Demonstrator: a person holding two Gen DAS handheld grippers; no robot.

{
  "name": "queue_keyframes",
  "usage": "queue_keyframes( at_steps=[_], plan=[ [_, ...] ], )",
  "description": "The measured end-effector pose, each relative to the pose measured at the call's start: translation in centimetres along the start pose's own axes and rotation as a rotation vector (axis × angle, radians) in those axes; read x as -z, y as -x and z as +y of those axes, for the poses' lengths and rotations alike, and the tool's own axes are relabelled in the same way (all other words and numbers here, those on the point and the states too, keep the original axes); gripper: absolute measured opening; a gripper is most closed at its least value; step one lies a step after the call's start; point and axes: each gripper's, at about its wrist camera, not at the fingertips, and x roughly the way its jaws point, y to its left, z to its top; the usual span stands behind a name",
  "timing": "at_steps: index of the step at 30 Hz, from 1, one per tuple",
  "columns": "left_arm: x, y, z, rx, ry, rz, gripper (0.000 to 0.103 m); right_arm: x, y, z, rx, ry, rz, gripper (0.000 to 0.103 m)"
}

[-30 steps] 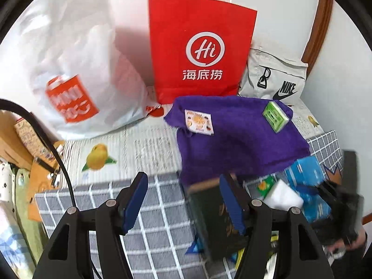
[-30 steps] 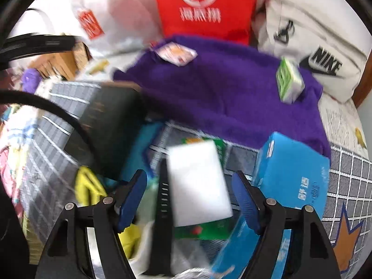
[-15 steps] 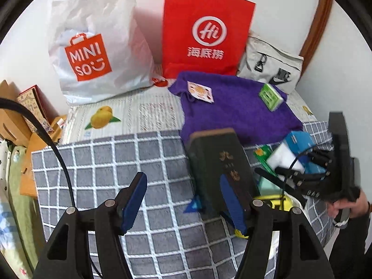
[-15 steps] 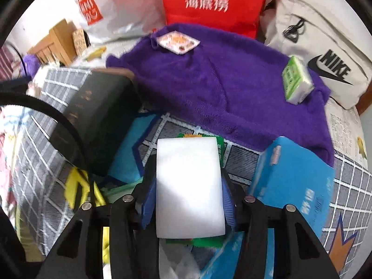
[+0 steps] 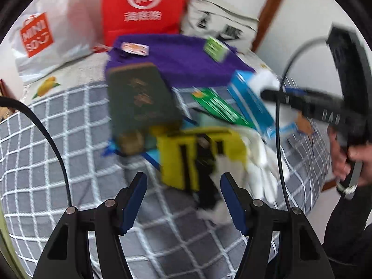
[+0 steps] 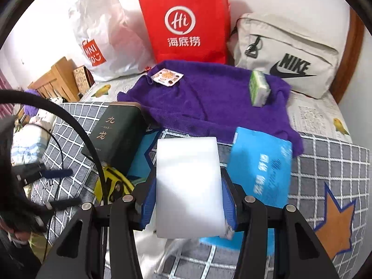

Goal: Organize soft objects
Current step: 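Grasp a white tissue by the yellow pouch with the left gripper while the right holds the sponge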

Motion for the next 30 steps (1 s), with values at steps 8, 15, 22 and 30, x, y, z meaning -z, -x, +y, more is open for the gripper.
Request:
queue_keyframes(
  at_steps=[8,15,22,30],
  plan=[
    [2.2,-2.4,-3.5,-0.083,-0.027,0.03,0.062,3.0,4.2,-1.6,-0.002,-0.065,-0.069,0.05],
    [3.3,-4.3,-5.4,-0.106,-0.076,0.035,0.062,5.9,5.6,-3.0,0.014,-0.091,-0.088,0.05],
    [3.6,-4.0,-6.1,-0.057,-0.082,-0.024,0.051,7.7,5.2,-4.6,0.021,-0.126,-0.071,0.05],
    [3.3,-3.5,-5.8,-0.02,-0.075,-0.012,0.019,8.5,5.3,-5.3,0.012,-0.141,-0.073,0.05]
  ],
)
